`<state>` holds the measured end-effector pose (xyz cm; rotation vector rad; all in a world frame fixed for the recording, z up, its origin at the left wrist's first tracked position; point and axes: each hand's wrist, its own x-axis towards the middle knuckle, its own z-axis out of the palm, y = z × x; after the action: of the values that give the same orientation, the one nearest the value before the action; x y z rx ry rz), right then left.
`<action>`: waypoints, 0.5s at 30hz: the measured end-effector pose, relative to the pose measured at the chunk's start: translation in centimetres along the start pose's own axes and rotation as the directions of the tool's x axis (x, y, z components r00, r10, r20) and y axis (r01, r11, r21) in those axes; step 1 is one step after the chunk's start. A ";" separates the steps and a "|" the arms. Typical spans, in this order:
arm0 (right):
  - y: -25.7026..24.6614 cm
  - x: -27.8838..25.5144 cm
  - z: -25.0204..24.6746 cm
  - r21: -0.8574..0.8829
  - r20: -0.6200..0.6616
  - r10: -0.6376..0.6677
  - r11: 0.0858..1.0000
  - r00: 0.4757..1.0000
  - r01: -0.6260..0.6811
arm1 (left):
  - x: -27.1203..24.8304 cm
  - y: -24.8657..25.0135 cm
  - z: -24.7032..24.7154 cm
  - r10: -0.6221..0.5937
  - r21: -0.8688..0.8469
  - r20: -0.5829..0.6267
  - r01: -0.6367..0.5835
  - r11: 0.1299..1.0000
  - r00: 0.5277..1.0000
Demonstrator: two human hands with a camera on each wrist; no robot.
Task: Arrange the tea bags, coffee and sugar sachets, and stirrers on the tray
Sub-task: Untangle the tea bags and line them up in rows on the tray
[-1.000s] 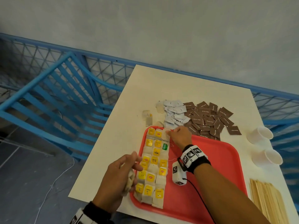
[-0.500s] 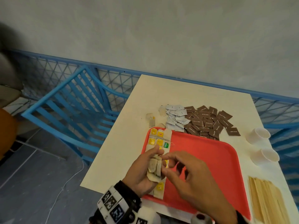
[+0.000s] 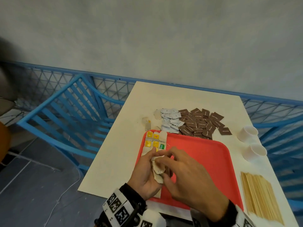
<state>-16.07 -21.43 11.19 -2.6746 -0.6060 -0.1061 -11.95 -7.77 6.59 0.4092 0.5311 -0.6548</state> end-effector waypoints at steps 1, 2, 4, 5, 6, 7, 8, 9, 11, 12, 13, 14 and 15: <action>-0.1 0.1 0.1 -0.057 0.030 -0.003 0.998 1.000 0.004 | -0.1 -0.1 0.1 -0.009 -0.002 0.013 0.009 1.000 1.000; -0.1 0.3 0.2 -0.107 0.050 -0.003 0.994 0.999 0.008 | -0.3 -0.3 0.3 -0.013 -0.005 0.014 0.013 1.000 1.000; 0.0 0.5 0.3 -0.128 0.058 0.006 0.992 0.998 0.002 | -0.3 -0.3 0.4 -0.008 0.020 0.045 0.007 1.000 0.999; 0.1 0.7 0.3 -0.096 0.051 0.010 0.995 0.999 -0.005 | -0.3 -0.3 0.4 -0.001 0.026 0.067 -0.001 1.000 0.998; 0.2 0.8 0.2 -0.032 0.038 0.020 0.999 0.999 -0.019 | -0.2 -0.2 0.4 0.001 0.025 0.077 -0.003 1.000 0.997; 0.3 1.1 0.0 0.055 0.029 0.033 0.998 0.999 -0.035 | -0.2 -0.1 0.3 -0.006 0.014 0.080 0.005 1.000 0.997; 0.4 1.3 -0.3 0.155 0.008 0.046 0.987 0.999 -0.047 | 0.0 0.0 0.1 -0.012 0.007 0.085 0.012 1.000 0.996; 0.4 1.5 -0.7 0.256 -0.036 0.069 0.965 0.997 -0.058 | 0.1 0.1 0.1 -0.012 -0.001 0.087 0.012 1.000 0.996; 0.4 2.1 -1.6 0.425 -0.122 0.128 0.903 0.984 -0.065 | 0.2 0.4 0.5 -0.004 0.006 0.086 0.003 1.000 0.996; 0.5 2.5 -2.2 0.504 -0.134 0.161 0.861 0.978 -0.073 | 0.1 0.5 0.9 0.007 0.037 0.079 -0.010 0.999 0.997; 0.6 2.8 -2.9 0.580 -0.133 0.197 0.810 0.971 -0.084 | 0.3 0.7 1.0 0.028 0.077 0.063 -0.033 0.996 0.998; 0.7 3.1 -3.6 0.643 -0.134 0.233 0.760 0.963 -0.094 | 0.4 0.8 1.1 0.054 0.117 0.052 -0.060 0.991 0.997; 0.9 3.3 -4.3 0.682 -0.139 0.262 0.725 0.955 -0.099 | 0.3 1.1 1.4 0.080 0.155 0.049 -0.086 0.984 0.996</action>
<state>-12.64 -22.57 15.33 -1.9554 -0.2298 -0.1099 -10.59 -7.81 7.74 0.5612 0.4214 -0.6253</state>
